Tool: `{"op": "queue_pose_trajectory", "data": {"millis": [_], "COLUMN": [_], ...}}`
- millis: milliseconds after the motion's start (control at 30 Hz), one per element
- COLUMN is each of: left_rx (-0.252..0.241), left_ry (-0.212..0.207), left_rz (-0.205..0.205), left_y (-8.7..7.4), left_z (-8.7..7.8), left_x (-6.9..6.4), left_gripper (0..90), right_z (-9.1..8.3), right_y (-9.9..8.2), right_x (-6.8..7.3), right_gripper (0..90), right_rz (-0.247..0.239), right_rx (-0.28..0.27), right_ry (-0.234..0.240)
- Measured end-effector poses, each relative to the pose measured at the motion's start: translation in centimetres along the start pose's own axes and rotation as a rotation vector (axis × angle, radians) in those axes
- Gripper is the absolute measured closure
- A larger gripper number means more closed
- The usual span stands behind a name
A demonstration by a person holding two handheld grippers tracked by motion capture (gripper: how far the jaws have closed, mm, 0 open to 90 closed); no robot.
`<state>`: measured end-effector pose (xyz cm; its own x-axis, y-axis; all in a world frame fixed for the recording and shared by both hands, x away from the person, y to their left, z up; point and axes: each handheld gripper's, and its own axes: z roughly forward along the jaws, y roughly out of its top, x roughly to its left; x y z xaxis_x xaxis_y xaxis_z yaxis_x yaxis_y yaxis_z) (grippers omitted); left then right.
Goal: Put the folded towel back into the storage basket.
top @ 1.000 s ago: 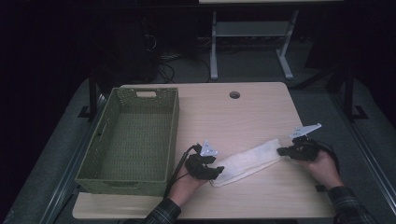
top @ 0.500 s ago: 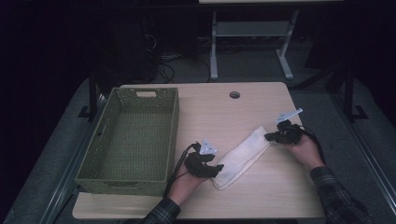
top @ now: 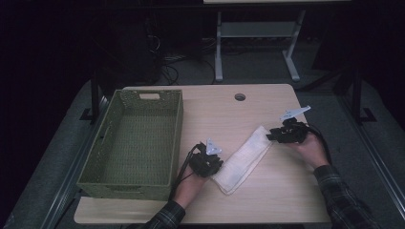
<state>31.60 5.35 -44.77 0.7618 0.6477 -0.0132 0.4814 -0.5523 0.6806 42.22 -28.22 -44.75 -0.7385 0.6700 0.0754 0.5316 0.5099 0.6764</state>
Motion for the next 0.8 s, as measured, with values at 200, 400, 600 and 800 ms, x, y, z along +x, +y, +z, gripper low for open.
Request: {"op": "queue_pose_trajectory", "data": {"millis": [200, 400, 600, 800], "left_rx": [0.066, 0.083, 0.080, 0.060], "left_ry": [-0.069, -0.135, -0.239, -0.299], "left_rz": [0.009, 0.059, 0.116, 0.202], "left_y": [-0.2, -0.3, -0.2, 0.2], "left_z": [0.9, 1.2, 1.4, 2.0], "left_x": [-0.6, -1.5, -3.4, -6.5], "left_gripper": [85.8, 86.1, 86.0, 85.5], "right_z": [-0.6, -0.9, -0.9, -1.0], "right_y": [0.0, 0.0, 0.0, 0.1], "right_x": [0.3, 0.3, 0.4, 0.5], "right_gripper": [47.3, 44.9, 42.5, 40.5], "right_rz": [-0.006, -0.007, -0.008, -0.007], "right_rx": [-0.028, -0.045, -0.057, -0.075], "right_ry": [0.001, 0.001, 0.005, 0.019]}}
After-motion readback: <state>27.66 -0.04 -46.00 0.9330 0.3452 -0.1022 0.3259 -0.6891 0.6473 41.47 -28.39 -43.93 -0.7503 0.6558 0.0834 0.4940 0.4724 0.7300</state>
